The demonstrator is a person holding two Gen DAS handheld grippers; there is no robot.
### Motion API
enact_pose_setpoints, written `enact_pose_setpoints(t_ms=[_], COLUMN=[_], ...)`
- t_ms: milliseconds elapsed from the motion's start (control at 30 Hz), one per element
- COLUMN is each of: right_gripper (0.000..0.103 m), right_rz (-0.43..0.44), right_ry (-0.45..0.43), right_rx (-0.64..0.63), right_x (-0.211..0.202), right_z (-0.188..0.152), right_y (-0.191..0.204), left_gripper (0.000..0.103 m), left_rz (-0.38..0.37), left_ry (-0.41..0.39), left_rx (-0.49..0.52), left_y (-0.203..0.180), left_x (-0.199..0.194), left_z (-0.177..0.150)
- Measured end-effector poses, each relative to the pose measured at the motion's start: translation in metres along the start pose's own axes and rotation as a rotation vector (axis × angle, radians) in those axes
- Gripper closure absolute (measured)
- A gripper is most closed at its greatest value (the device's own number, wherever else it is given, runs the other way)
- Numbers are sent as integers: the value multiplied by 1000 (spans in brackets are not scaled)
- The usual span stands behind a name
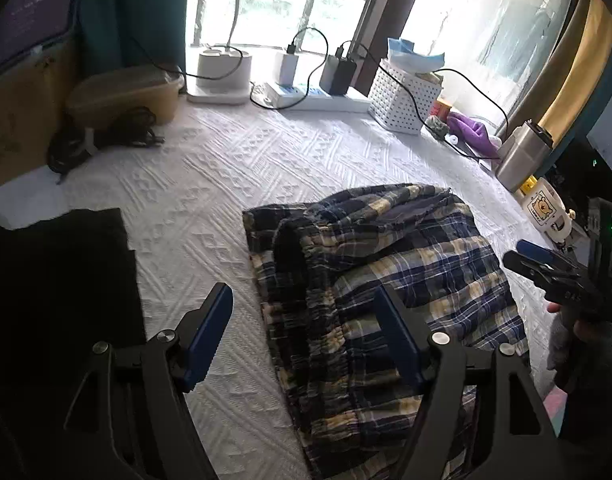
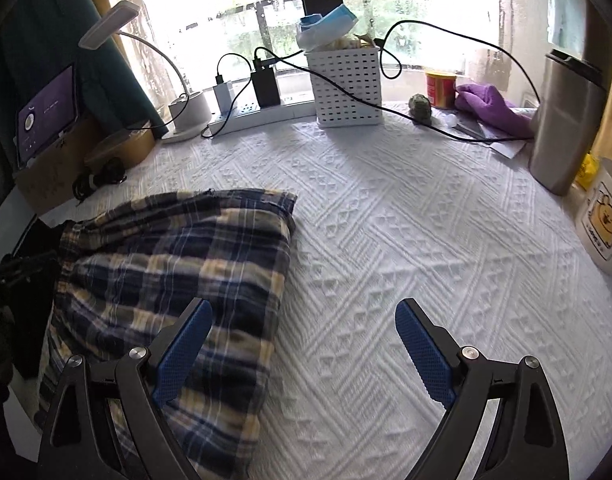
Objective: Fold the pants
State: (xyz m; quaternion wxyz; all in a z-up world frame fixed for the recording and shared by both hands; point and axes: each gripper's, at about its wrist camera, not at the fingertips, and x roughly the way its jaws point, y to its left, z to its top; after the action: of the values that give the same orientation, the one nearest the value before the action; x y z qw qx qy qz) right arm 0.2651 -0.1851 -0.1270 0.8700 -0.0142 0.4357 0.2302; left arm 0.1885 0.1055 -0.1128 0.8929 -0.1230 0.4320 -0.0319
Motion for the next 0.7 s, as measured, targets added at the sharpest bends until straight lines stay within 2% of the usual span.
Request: enact_pose_setpoints(t_ms=[133, 267, 433, 533, 600, 700], right_gripper=[9, 9, 9, 10, 18, 23], right_rz=[40, 95, 170, 221, 251, 269], right_ry=[6, 29, 67, 66, 65, 62], right_rx=[1, -18, -2, -19, -49, -65], right_x=[11, 24, 40, 45, 49, 52], right_z=[6, 6, 5, 5, 4, 7], right_y=[3, 10, 12, 18, 24, 28], left_gripper=[30, 30, 13, 13, 13, 13], left_rz=[-26, -84, -118, -115, -113, -92], left_ry=[50, 122, 81, 59, 51, 41], left_rx=[3, -39, 7, 47, 73, 120], left_y=[-1, 0, -12, -16, -18, -22], left_x=[15, 34, 38, 43, 45, 49], left_z=[-3, -11, -16, -13, -11, -9])
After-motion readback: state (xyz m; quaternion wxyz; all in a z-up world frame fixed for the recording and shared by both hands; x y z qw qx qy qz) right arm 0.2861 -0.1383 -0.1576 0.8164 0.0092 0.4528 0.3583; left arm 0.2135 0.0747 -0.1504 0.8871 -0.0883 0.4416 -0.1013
